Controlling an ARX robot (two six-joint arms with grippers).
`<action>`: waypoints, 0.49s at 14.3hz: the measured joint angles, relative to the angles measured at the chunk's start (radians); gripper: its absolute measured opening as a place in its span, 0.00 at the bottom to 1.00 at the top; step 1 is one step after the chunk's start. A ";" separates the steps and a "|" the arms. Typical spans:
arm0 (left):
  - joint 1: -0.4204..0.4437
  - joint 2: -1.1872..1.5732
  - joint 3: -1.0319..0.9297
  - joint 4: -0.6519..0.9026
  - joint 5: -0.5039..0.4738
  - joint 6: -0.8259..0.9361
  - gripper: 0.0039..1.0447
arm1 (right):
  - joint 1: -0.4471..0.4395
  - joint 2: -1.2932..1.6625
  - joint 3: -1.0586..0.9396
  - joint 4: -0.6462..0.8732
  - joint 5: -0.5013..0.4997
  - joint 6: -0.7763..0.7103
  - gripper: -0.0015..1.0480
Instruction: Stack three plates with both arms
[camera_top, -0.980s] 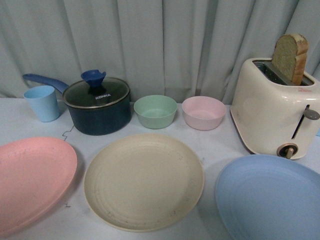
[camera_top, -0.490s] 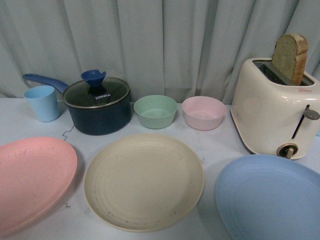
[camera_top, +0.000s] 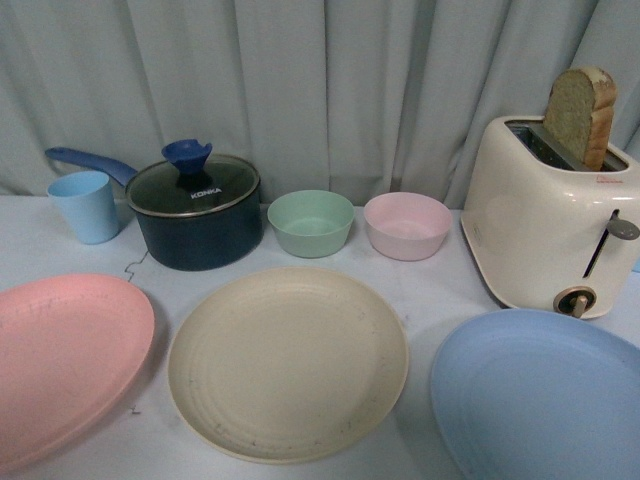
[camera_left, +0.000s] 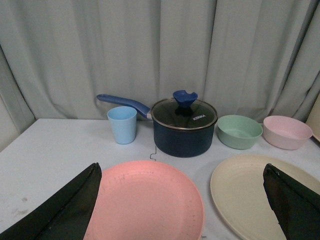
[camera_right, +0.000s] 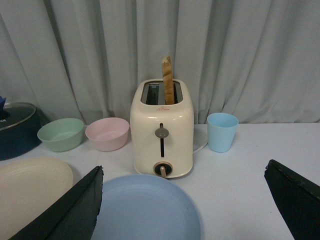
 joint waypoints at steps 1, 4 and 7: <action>0.000 0.000 0.000 0.000 0.000 0.000 0.94 | 0.000 0.000 0.000 0.000 0.000 0.000 0.94; 0.000 0.000 0.000 0.000 0.000 0.000 0.94 | 0.000 0.000 0.000 0.000 0.000 0.000 0.94; 0.000 0.000 0.000 0.000 0.000 0.000 0.94 | 0.000 0.000 0.000 0.000 0.000 0.000 0.94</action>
